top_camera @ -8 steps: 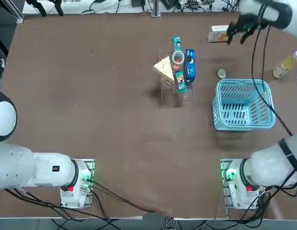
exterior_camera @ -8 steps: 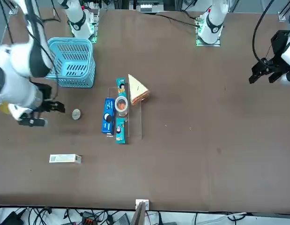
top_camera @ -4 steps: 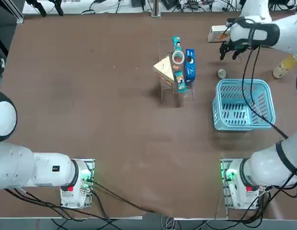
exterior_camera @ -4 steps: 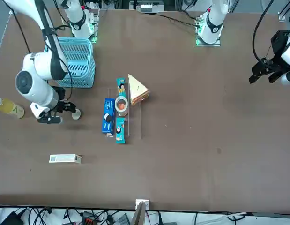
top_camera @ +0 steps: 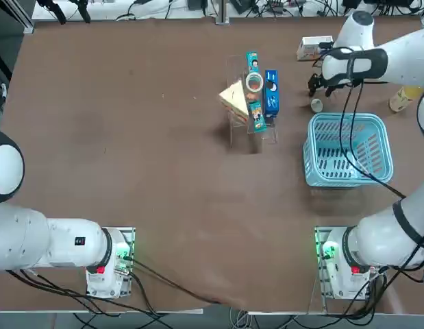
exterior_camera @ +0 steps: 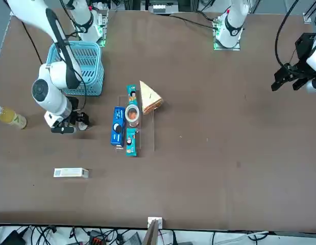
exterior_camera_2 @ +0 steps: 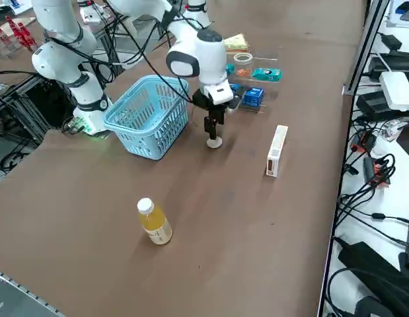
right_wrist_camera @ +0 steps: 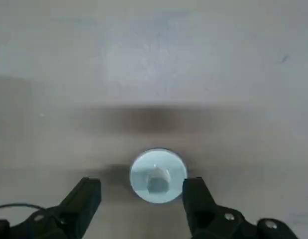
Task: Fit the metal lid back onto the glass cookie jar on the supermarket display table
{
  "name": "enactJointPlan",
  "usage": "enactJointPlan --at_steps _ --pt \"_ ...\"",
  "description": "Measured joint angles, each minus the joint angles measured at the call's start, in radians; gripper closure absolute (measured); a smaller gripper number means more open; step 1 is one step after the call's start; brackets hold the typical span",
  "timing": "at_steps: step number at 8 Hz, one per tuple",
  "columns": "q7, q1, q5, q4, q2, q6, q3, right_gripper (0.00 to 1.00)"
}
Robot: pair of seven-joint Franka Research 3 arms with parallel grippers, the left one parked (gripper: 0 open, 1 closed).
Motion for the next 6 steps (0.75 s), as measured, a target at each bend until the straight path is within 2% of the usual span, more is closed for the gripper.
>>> enactJointPlan --at_steps 3,6 --pt "-0.001 -0.024 -0.045 -0.003 0.040 0.030 -0.009 0.00" --pt "-0.001 -0.029 -0.052 -0.025 0.043 0.035 -0.009 0.00"
